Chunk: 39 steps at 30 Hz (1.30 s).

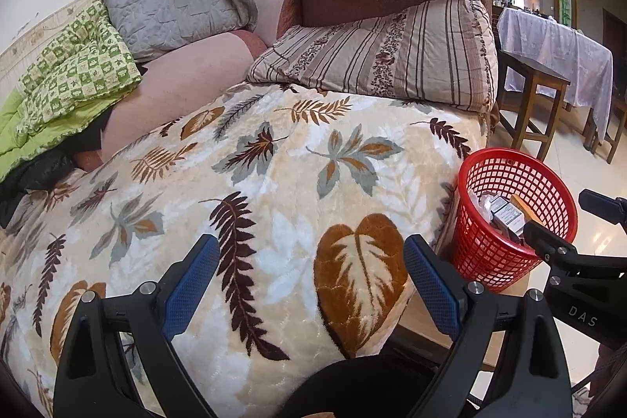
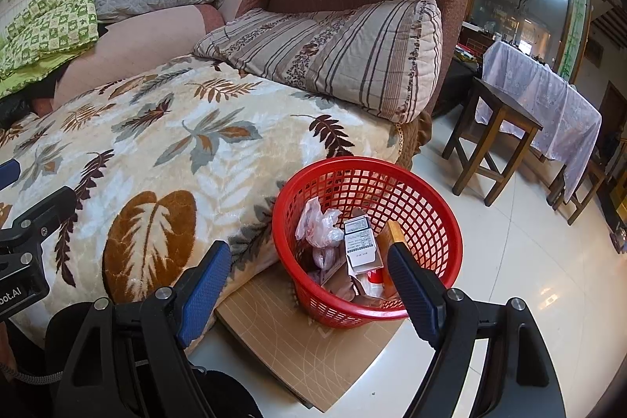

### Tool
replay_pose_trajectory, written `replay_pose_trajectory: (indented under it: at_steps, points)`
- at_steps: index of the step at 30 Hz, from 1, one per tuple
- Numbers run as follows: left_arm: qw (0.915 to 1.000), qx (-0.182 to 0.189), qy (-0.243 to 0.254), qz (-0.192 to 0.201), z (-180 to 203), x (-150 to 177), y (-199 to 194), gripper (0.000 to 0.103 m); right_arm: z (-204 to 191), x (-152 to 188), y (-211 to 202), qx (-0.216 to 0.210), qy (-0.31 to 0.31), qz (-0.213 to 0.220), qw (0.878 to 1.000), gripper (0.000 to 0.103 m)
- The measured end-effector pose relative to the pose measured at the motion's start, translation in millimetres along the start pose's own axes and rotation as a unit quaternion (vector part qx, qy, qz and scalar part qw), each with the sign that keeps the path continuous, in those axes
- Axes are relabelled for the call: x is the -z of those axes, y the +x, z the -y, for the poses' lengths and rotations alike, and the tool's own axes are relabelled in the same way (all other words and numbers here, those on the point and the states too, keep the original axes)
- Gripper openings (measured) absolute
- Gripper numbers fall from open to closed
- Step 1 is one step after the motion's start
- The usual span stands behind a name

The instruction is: Collect trash

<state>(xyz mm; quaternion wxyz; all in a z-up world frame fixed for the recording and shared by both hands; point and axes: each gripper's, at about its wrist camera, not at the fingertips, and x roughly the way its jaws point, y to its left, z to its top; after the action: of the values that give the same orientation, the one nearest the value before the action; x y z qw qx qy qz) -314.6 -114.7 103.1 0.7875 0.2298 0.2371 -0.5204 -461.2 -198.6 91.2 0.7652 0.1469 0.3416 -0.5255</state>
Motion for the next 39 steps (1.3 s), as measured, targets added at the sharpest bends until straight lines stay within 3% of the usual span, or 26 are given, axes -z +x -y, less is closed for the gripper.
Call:
replay_pose_trajectory:
  at_steps: [16,20,22,25,28,31,34,36,38,39]
  points:
    - [0.9999,0.008,-0.006,-0.004,-1.8,1.8,4.2,0.094,-2.6,0.1,3.1,-0.001,-0.003,-0.002,1.0,0.085]
    - [0.9989,0.013,-0.043,-0.015,-18.9,1.3,8.5,0.094,-12.7,-11.2,14.6,-0.017,-0.021,-0.005,1.0,0.086]
    - [0.9978,0.0,-0.064,-0.019,-39.0,0.3,12.0,0.094,-25.3,-24.0,24.8,-0.028,-0.046,0.0,0.999,0.087]
    - [0.9923,-0.057,-0.107,-0.026,-85.4,1.2,17.2,0.094,-57.7,-46.8,44.5,-0.05,-0.094,0.005,0.994,0.089]
    - [0.9748,-0.138,-0.166,-0.056,-146.3,9.7,26.4,0.094,-107.6,-72.6,71.1,-0.106,-0.141,0.001,0.984,0.092]
    - [0.9436,-0.218,-0.231,-0.093,-209.2,29.7,39.2,0.094,-176.8,-88.2,102.5,-0.153,-0.201,-0.013,0.968,0.092]
    - [0.9067,-0.256,-0.304,-0.14,-269.1,62.6,54.4,0.094,-249.0,-95.8,131.2,-0.2,-0.234,-0.045,0.95,0.092]
    - [0.8901,-0.266,-0.333,-0.161,-294.9,80.1,63.2,0.094,-290.1,-97.8,140.6,-0.217,-0.241,-0.044,0.945,0.092]
    - [0.8815,-0.267,-0.343,-0.184,-312.9,96.6,74.2,0.094,-324.6,-97.4,149.2,-0.219,-0.251,-0.045,0.942,0.092]
    - [0.8817,-0.268,-0.34,-0.186,-316.2,100.4,77.1,0.094,-336.2,-97.5,152.9,-0.218,-0.25,-0.045,0.942,0.092]
